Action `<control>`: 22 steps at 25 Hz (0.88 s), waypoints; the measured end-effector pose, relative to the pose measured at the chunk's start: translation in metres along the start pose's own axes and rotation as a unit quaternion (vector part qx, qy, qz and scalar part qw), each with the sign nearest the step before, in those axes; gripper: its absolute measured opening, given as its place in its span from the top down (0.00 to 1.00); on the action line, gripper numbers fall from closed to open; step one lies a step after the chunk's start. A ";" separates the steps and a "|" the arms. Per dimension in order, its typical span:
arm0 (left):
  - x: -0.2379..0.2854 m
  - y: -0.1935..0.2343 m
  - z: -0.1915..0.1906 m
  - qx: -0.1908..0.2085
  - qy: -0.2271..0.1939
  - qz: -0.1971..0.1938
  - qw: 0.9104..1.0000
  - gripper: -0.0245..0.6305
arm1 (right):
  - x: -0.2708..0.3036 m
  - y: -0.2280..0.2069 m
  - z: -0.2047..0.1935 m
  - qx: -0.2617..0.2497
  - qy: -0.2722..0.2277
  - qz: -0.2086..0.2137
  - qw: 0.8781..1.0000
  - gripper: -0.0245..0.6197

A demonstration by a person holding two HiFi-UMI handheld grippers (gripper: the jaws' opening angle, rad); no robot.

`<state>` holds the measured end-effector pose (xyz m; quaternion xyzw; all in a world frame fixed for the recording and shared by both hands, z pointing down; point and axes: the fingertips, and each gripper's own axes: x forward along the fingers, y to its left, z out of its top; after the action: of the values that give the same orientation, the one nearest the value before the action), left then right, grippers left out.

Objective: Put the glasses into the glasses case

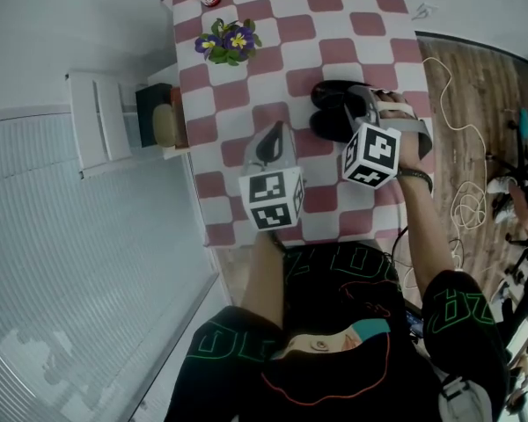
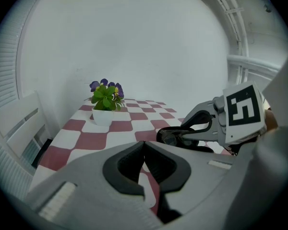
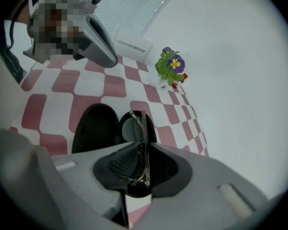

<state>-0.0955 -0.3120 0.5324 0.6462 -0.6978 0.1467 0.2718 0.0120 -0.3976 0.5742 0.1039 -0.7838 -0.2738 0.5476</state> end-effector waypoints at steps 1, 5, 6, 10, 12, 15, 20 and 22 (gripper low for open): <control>-0.001 0.000 0.002 0.000 -0.002 0.000 1.000 0.95 | -0.005 -0.001 0.002 0.008 -0.009 0.004 1.000 0.83; -0.002 -0.005 0.011 0.005 -0.016 -0.004 1.000 0.95 | -0.020 -0.006 0.009 0.041 -0.046 0.009 0.998 0.83; -0.002 -0.007 0.014 0.007 -0.019 -0.005 1.000 0.95 | -0.023 -0.006 0.010 0.047 -0.051 0.009 0.998 0.83; -0.004 -0.016 0.030 0.020 -0.036 -0.012 0.999 0.95 | -0.037 -0.018 0.011 0.104 -0.087 0.000 0.991 0.87; -0.007 -0.020 0.042 0.024 -0.050 -0.015 0.998 0.95 | -0.045 -0.029 0.013 0.130 -0.108 -0.013 0.985 0.91; -0.011 -0.025 0.062 0.030 -0.072 -0.019 0.997 0.95 | -0.061 -0.044 0.017 0.175 -0.138 -0.029 0.974 0.95; -0.016 -0.034 0.094 0.041 -0.109 -0.020 0.993 0.95 | -0.092 -0.074 0.024 0.276 -0.211 -0.061 0.936 0.96; -0.015 -0.037 0.107 0.046 -0.122 -0.022 0.991 0.95 | -0.108 -0.093 0.025 0.312 -0.243 -0.087 0.914 0.96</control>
<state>-0.0791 -0.3637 0.4317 0.6860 -0.7042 0.0928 0.1578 0.0168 -0.4170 0.4309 0.2673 -0.9262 -0.0790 0.2538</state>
